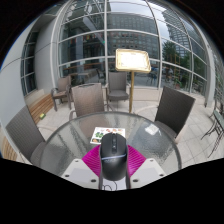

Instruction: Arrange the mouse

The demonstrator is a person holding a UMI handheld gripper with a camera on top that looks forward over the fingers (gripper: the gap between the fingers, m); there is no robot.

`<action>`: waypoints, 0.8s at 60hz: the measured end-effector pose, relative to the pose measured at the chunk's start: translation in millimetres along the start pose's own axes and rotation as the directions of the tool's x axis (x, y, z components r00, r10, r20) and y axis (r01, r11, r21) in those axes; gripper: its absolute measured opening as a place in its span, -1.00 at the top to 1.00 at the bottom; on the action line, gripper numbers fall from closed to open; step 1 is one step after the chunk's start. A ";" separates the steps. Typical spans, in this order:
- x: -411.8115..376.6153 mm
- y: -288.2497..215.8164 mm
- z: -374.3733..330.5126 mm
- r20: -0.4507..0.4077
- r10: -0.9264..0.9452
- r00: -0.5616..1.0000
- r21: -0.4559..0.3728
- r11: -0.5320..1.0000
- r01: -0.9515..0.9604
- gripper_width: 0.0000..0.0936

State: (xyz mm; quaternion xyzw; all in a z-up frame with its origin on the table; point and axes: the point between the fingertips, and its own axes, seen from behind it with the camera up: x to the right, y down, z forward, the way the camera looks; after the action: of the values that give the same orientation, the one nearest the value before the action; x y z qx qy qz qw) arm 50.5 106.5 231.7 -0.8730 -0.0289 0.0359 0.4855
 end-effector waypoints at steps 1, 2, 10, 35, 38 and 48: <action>-7.1 25.3 -5.3 0.002 -0.005 1.000 -0.006 1.000 0.005 0.34; -10.9 23.4 4.4 0.001 -0.012 1.000 -0.024 1.000 0.012 0.34; -33.1 127.0 32.4 0.001 -0.015 1.000 -0.196 0.980 0.015 0.34; -33.6 256.1 65.0 -0.063 -0.018 0.998 -0.322 0.947 -0.004 0.22; -33.7 255.9 64.7 -0.058 -0.013 0.998 -0.314 0.950 -0.006 0.13; -23.6 249.7 55.6 -0.079 -0.009 0.997 -0.333 0.943 -0.018 -0.57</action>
State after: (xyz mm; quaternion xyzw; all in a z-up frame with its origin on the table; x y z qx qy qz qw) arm 25.8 19.9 -8.9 -0.9433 -0.0134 -0.0032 0.3317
